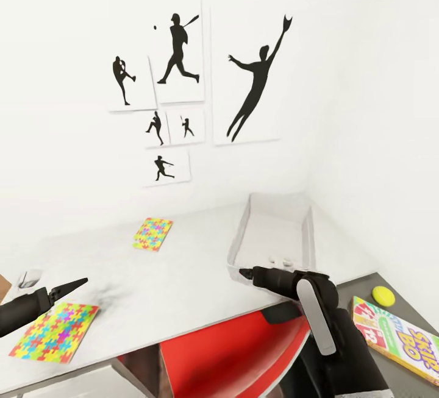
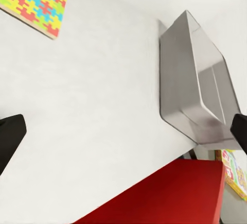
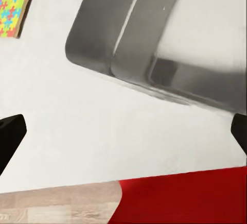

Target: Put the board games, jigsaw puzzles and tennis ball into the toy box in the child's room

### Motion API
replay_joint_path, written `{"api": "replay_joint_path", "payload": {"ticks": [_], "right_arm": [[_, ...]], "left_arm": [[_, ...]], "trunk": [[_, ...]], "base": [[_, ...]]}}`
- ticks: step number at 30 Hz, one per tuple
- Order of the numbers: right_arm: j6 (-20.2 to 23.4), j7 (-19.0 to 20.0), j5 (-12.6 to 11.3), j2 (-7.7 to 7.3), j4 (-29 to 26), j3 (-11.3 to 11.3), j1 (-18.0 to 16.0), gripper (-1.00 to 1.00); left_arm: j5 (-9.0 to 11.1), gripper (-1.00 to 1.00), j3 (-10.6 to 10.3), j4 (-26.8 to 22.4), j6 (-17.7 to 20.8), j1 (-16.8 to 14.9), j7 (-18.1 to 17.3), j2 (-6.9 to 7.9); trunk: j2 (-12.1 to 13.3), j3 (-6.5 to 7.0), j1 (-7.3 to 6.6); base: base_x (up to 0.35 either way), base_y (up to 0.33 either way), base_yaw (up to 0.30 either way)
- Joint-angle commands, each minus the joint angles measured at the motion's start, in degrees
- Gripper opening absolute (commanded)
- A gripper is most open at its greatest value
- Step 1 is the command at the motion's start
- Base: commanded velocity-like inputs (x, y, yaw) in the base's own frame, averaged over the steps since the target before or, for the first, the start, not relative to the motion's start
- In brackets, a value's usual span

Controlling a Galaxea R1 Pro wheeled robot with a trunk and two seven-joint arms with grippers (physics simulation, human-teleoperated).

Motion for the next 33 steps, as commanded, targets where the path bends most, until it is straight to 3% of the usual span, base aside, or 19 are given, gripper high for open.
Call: {"api": "replay_joint_path", "payload": {"ticks": [1,4,7,23,33], "right_arm": [[-0.2,0.06,-0.14,-0.1,0.95,-0.78,-0.07,1.0],[-3.05,0.66,-0.57,-2.12,5.12,-5.12,-0.03,1.0],[-3.97,1.31,-0.73,-3.1,6.27,-6.4,-0.02,1.0],[-4.44,1.68,-0.78,-3.45,6.79,-6.75,-0.02,1.0],[-4.38,1.75,-0.78,-3.45,6.63,-6.84,-0.03,1.0]], "left_arm": [[0.12,1.0,0.04,-0.01,0.59,-0.04,-0.11,0.01],[0.12,1.0,-0.04,-0.01,0.63,-0.04,-0.06,0.01],[0.12,1.0,-0.04,-0.01,0.65,-0.04,-0.05,0.01],[0.14,1.0,0.1,-0.01,0.57,-0.04,-0.22,0.01],[0.13,1.0,0.1,-0.01,0.57,-0.04,-0.25,0.01]], "trunk": [[-0.12,-0.06,0.03],[-0.12,0.03,0.03],[-0.12,0.05,0.03],[-0.12,0.06,0.03],[-0.12,0.06,0.03]], "base": [[0.0,0.0,-0.2],[0.0,0.0,-0.095],[0.0,0.008,-0.029],[0.01,0.056,-0.027],[0.003,0.0,-0.234]]}}
